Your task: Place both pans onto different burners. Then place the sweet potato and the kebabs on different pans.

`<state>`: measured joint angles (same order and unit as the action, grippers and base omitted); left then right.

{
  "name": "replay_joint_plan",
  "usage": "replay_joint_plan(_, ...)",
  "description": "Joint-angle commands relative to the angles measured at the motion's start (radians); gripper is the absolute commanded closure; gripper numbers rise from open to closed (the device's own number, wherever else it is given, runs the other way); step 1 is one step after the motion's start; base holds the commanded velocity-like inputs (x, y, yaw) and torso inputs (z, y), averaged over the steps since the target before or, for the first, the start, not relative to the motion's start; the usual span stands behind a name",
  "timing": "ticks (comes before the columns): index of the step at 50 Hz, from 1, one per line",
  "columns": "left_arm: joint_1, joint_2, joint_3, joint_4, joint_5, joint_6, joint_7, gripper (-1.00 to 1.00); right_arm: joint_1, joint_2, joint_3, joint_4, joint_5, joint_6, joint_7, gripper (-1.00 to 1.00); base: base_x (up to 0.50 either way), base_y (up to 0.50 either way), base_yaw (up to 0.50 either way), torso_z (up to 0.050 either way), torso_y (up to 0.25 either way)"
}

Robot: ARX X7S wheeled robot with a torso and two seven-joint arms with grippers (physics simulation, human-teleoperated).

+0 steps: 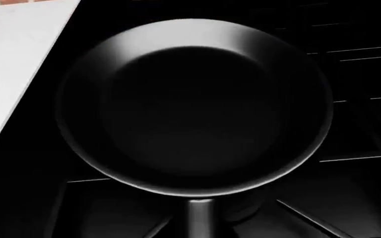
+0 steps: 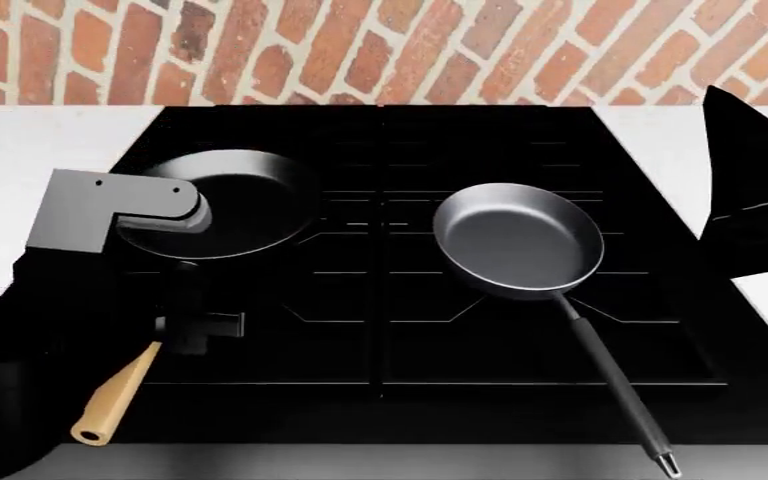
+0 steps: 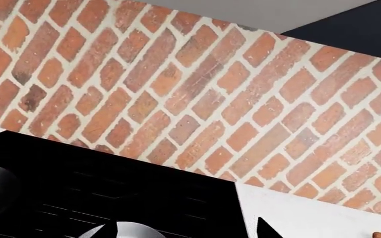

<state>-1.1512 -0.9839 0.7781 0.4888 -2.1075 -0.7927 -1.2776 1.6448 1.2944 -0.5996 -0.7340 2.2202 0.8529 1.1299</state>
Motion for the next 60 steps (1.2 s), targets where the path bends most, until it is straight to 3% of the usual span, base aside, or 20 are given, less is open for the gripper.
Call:
replay_joint_plan(1,-0.055,0.005,-0.044,-0.035,0.090,0.007,0.001,1.00,-0.016,0.007,0.005,-0.006,-0.004,0.001,-0.001,-1.00,0.00,0.00,0.00,0.000,0.000)
replay_joint_plan(30,-0.003,0.038,0.001,-0.045,0.150,0.000,0.039,1.00,-0.065,0.039,0.015,-0.026,-0.029,-0.020,-0.030,-1.00,0.00,0.00,0.00,0.001,0.003)
replay_joint_plan(31,-0.005,0.038,0.001,-0.045,0.147,-0.002,0.039,-1.00,-0.065,0.039,0.016,-0.026,-0.028,-0.020,-0.030,-1.00,0.00,0.00,0.00,0.000,0.000)
replay_joint_plan(46,-0.025,0.023,-0.012,-0.034,0.110,-0.001,0.042,-1.00,-0.072,0.037,0.017,-0.025,-0.031,-0.020,-0.029,-1.00,0.00,0.00,0.00,0.000,0.000)
replay_joint_plan(60,-0.134,0.005,-0.086,0.011,-0.026,0.026,0.030,-1.00,-0.055,0.029,0.020,-0.020,-0.014,-0.007,-0.015,-1.00,0.00,0.00,0.00,0.000,0.000)
